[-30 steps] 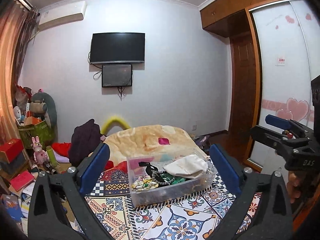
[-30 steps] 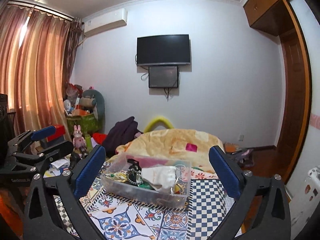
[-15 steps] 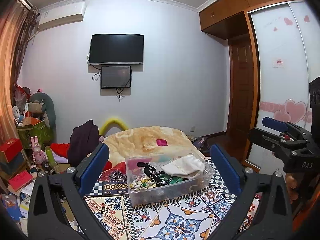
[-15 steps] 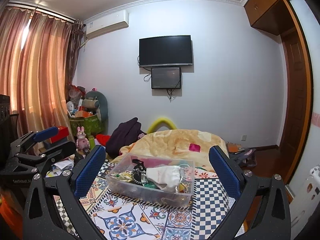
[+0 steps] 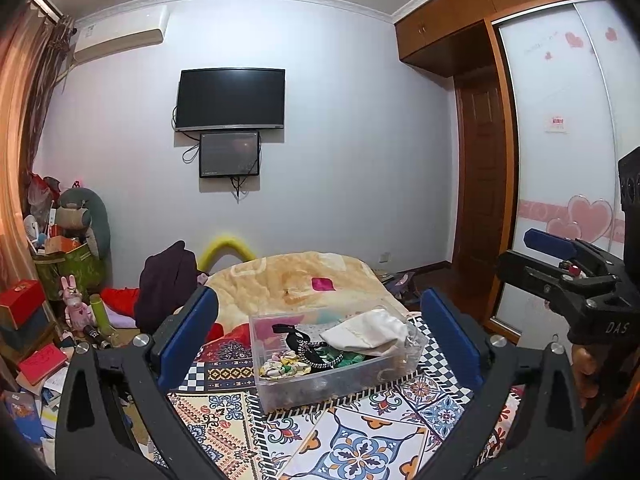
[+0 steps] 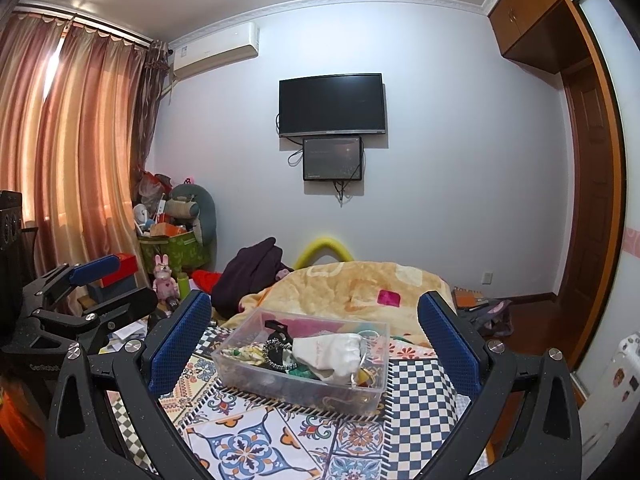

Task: Organize soft objects

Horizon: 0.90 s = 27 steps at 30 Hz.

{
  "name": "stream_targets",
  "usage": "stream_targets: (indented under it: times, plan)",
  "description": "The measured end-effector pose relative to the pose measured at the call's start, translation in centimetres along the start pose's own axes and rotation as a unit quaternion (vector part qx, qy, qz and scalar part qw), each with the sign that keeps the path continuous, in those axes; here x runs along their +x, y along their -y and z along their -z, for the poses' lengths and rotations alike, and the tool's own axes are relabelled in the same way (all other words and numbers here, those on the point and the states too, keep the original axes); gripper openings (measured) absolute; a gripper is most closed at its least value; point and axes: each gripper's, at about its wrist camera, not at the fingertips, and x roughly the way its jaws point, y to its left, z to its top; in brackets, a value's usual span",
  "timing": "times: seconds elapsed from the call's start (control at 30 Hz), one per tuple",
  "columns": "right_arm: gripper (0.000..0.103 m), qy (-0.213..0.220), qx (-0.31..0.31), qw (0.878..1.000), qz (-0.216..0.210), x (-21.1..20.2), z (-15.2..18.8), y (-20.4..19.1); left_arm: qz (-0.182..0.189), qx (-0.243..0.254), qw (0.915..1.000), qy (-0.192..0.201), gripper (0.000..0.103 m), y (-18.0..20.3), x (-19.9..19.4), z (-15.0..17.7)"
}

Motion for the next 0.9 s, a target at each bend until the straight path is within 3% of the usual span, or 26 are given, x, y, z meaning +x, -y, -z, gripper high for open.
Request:
stream_targets:
  times: [0.9]
  plan:
    - [0.103,0.005,-0.002,1.000,0.002,-0.25,-0.36,0.24,0.022,-0.003,0.9997,-0.005,0.103,-0.42,-0.10,-0.06]
